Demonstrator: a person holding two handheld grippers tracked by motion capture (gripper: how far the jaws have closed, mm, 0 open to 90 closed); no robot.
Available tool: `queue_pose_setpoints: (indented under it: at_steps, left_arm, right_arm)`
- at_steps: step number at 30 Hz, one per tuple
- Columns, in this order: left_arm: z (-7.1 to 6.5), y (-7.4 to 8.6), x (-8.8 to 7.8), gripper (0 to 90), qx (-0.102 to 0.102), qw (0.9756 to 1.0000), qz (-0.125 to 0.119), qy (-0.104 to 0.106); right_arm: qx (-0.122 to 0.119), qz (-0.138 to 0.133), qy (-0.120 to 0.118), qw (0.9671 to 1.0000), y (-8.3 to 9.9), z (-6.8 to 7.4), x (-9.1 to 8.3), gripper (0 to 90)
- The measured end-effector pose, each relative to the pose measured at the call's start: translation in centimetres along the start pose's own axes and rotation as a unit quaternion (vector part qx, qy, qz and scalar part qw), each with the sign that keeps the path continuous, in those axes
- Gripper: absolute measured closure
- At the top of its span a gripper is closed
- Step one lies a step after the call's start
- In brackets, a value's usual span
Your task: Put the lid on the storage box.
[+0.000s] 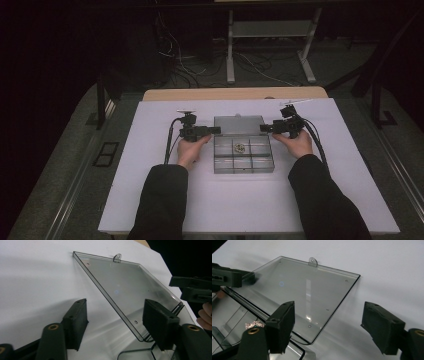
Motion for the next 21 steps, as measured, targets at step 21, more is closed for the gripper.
queue_pose_setpoints:
  at_steps: [21]
  left_arm:
    - [-0.62,-0.07,0.30,57.0,-0.018,0.9986,-0.028,0.042]
  right_arm:
    - [0.013,0.016,-0.025,0.9995,0.64,0.58,0.75,36.1]
Point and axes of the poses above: each handheld gripper's, and its own axes: x roughly forward along the jaws, y roughly out of its underside, z roughly to its left, the point moved 7 cm from there along x, roughly forward along the jaws, and after that the axes turned 13 degrees about x, right-handed, at the moved point
